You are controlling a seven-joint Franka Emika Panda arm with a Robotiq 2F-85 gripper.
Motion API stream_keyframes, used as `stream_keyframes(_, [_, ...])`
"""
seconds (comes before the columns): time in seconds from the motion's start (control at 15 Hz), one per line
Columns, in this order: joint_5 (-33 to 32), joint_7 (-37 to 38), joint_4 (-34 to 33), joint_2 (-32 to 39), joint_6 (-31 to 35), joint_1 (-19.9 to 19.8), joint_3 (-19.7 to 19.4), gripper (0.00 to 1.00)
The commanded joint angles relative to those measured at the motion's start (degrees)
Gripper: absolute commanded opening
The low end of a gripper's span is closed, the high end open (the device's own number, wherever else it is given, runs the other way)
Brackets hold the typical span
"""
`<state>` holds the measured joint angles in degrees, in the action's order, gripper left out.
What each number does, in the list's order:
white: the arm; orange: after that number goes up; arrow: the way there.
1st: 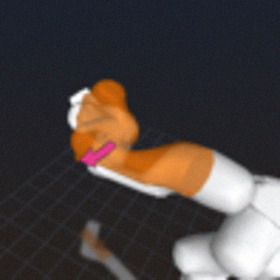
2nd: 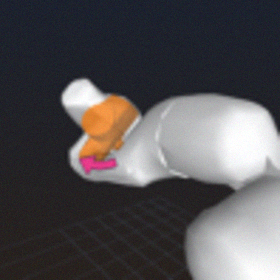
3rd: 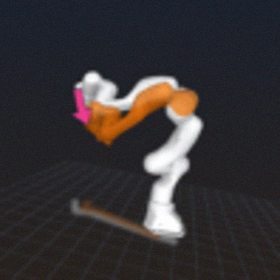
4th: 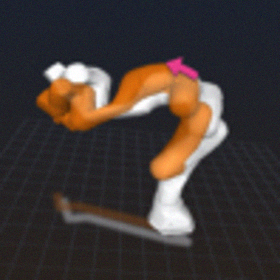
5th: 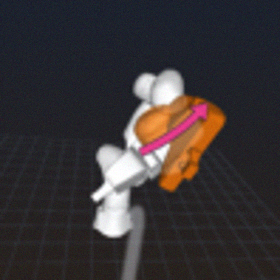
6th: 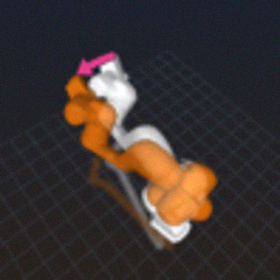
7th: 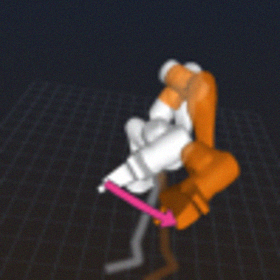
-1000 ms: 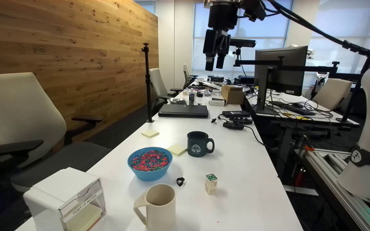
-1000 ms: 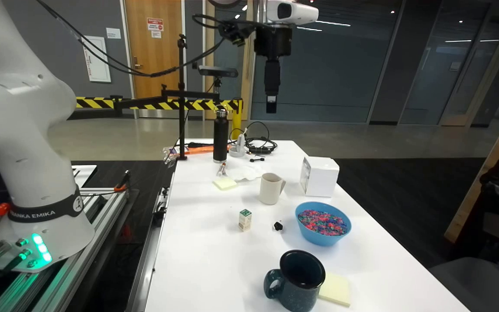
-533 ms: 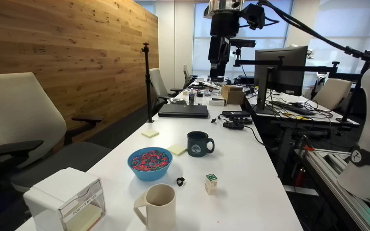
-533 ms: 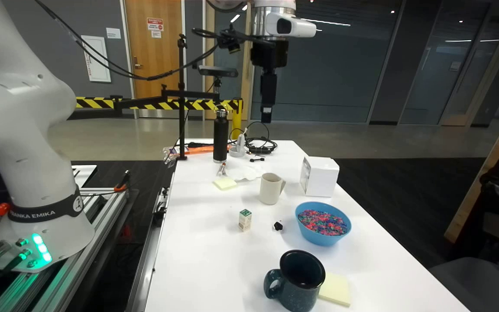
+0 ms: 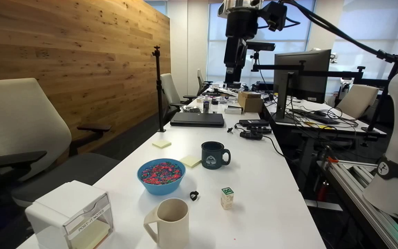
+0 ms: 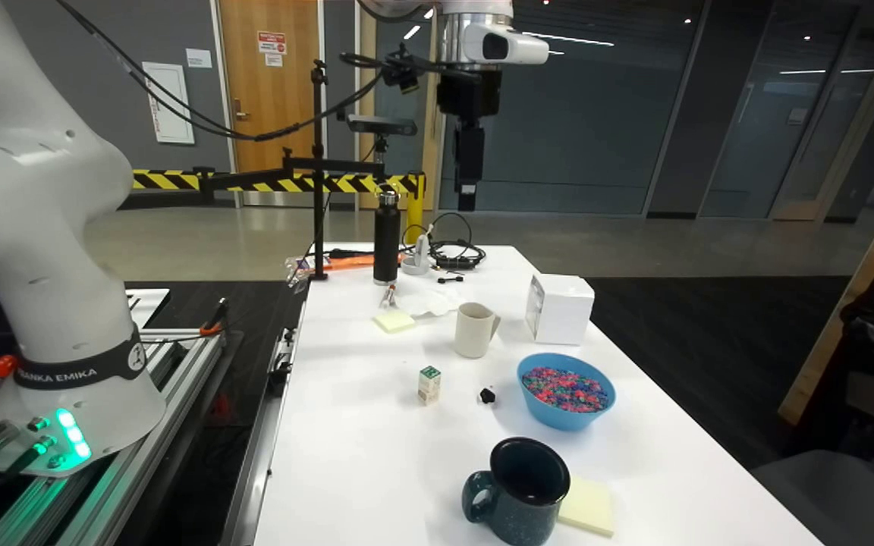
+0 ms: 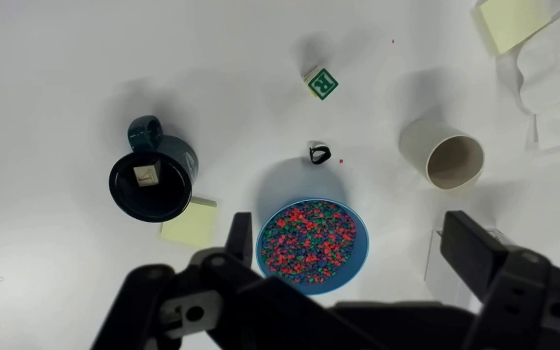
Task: Put the top cube inside the black cup
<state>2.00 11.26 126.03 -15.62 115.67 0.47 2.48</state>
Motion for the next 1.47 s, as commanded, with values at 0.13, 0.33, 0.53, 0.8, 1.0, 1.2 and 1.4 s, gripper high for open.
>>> stream_keyframes(0.13, [0.0,0.0,-0.1,0.3,-0.2,-0.1,0.0,1.00])
stream_keyframes(0.33, [-2.2,0.8,0.5,2.5,-0.2,-0.1,0.8,1.00])
stream_keyframes(0.53, [-3.8,0.3,2.4,4.7,1.4,0.4,1.6,1.00])
stream_keyframes(0.8, [-6.2,0.1,5.0,7.2,2.6,1.1,2.3,1.00])
stream_keyframes(1.0, [-7.4,0.0,5.4,8.5,2.8,1.6,2.5,1.00])
stream_keyframes(1.2, [-7.0,-0.1,5.5,10.2,4.2,2.1,2.6,1.00])
stream_keyframes(1.4, [-7.9,0.1,5.8,12.7,8.2,2.5,2.8,1.00])
